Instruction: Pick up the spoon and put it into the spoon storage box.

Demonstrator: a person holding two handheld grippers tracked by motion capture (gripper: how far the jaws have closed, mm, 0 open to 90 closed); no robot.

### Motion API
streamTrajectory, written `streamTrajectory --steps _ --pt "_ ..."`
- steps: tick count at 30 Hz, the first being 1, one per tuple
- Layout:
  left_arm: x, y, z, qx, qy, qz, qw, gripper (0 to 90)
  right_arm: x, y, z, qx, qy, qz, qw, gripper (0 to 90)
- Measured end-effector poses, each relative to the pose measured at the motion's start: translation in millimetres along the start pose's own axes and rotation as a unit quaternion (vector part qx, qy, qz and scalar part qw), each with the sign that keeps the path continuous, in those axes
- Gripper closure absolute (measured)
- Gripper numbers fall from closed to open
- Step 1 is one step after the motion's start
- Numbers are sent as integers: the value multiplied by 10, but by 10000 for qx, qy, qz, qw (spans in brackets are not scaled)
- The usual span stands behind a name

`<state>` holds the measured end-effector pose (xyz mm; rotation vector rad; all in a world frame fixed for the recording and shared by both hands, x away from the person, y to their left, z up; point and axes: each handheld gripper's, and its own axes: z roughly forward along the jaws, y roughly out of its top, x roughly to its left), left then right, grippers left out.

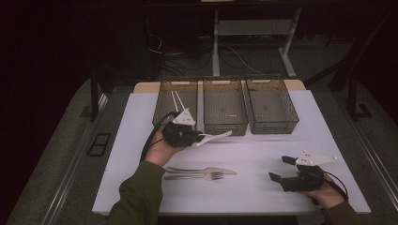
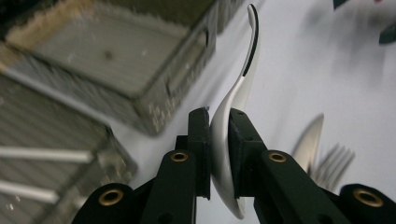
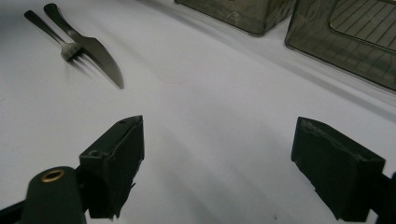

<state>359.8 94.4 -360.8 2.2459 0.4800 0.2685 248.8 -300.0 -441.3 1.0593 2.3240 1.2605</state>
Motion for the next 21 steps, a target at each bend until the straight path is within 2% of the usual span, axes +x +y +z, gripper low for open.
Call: streamTrajectory --steps 5,9,17,21 --pt "110 213 82 -42 20 158 9999 801 1 4 -7 -40 -36 -30 10000 172" --pt "201 368 209 -71 18 155 9999 801 1 6 -10 -42 -41 -33 10000 172" --pt "400 614 551 278 260 221 9990 801 -3 7 -18 -69 -43 -32 10000 172" --pt "458 660 693 425 238 220 9986 799 -3 8 -22 -93 -34 -14 9999 172"
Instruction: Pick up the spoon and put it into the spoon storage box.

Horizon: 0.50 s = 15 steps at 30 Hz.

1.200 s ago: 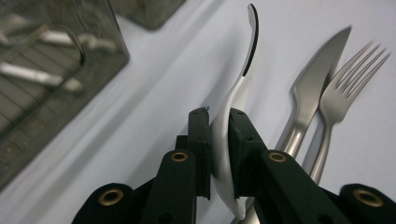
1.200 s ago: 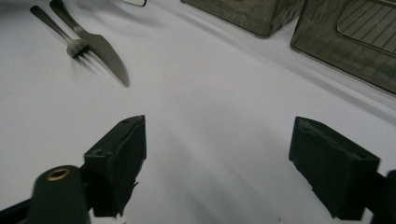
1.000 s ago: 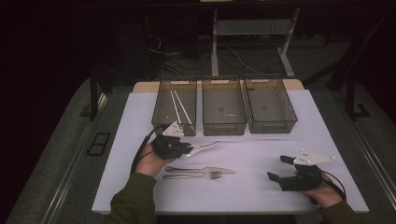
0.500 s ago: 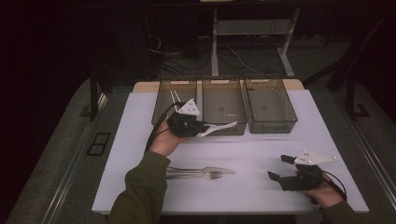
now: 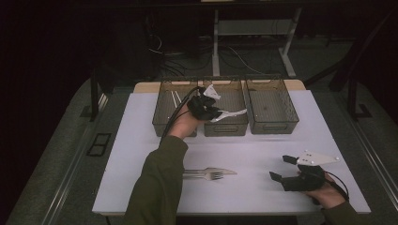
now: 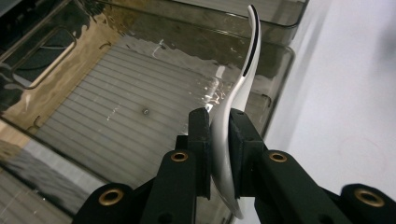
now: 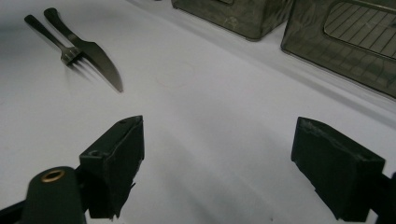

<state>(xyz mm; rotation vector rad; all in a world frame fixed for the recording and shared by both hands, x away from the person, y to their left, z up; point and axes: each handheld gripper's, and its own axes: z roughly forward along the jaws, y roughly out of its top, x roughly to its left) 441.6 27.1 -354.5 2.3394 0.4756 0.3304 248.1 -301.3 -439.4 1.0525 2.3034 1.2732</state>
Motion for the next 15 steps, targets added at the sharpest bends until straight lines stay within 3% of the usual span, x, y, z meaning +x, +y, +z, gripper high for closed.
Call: streamTrajectory --steps 5,7,15 --pt "61 -18 153 274 -27 -14 9996 795 -4 1 -5 -28 -14 -5 10000 172" --pt "78 -44 169 193 -93 -171 9996 770 -3 3 -8 -29 -18 -1 10000 172" --pt "3 -74 -7 -329 -110 -436 9984 634 -3 1 -9 -30 -12 2 10000 172"
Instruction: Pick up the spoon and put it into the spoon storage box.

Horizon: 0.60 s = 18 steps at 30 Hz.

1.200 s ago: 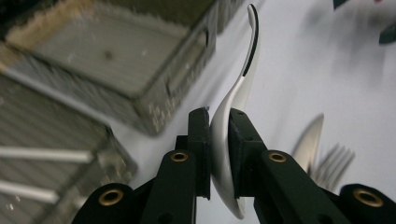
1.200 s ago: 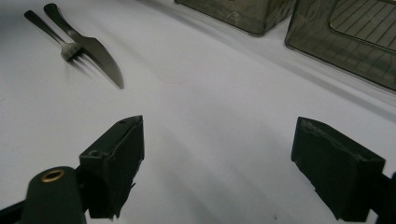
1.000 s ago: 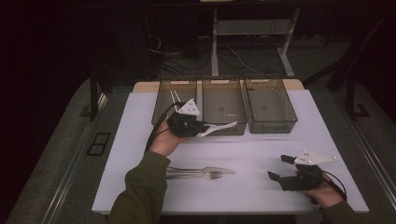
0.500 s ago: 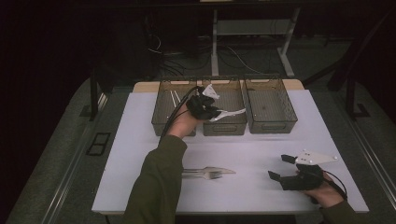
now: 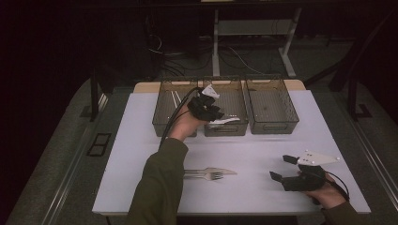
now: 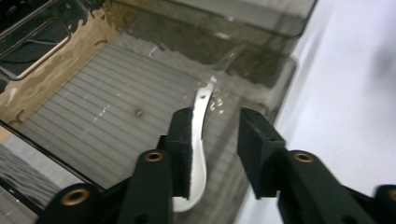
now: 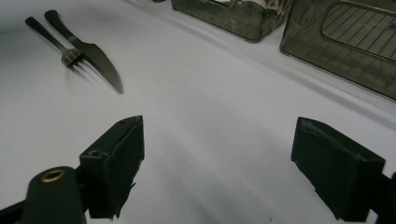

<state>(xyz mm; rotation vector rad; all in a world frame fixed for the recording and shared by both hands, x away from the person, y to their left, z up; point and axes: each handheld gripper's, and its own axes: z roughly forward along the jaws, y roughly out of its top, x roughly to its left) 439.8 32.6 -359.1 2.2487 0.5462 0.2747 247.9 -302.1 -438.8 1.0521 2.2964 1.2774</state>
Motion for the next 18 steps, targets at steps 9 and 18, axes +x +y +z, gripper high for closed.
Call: streamTrajectory --steps 9,18 --pt "-218 -239 -297 -304 -210 -132 9992 476 -3 -3 5 15 -20 -15 10000 172" --pt "-468 -560 -585 -487 -379 -144 9980 430 -10 -5 6 21 -31 40 10000 172"
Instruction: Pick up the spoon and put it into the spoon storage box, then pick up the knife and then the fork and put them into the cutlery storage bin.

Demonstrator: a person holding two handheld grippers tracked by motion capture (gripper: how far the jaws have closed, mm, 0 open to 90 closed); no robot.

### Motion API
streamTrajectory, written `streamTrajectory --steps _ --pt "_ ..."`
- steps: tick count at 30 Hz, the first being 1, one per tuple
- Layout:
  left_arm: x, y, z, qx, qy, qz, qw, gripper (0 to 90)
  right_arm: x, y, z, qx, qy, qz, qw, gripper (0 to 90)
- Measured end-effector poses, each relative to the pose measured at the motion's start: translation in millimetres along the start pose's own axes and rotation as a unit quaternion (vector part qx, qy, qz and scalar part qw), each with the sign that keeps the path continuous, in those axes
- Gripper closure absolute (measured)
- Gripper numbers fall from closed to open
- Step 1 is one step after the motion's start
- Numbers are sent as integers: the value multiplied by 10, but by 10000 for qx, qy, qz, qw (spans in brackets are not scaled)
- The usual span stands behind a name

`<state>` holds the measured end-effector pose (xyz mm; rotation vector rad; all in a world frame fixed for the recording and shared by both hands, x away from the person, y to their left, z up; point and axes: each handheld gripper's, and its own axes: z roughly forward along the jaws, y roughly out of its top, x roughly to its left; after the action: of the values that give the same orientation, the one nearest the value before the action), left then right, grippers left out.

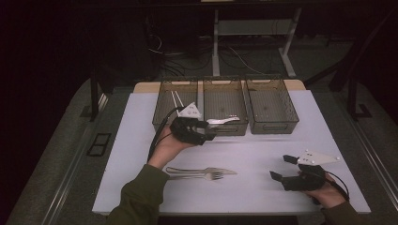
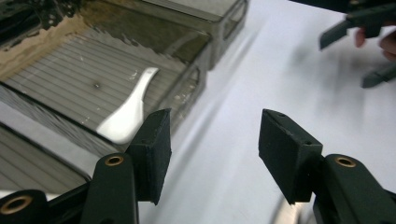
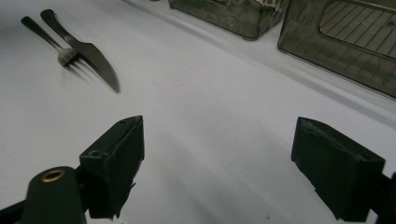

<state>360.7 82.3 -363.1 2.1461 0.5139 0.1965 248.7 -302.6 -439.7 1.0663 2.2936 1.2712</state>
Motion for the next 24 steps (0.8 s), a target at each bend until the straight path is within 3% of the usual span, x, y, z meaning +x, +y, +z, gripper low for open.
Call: streamTrajectory --steps 8,17,24 --pt "-205 -368 -152 123 -92 109 9998 464 2 1 5 10 13 -12 10000 172" --pt "-340 -732 -280 459 -235 259 9983 621 3 3 7 11 22 -1 10000 172" --pt "-415 -908 -259 675 -477 386 9958 707 -4 -2 2 3 25 10 10000 172"
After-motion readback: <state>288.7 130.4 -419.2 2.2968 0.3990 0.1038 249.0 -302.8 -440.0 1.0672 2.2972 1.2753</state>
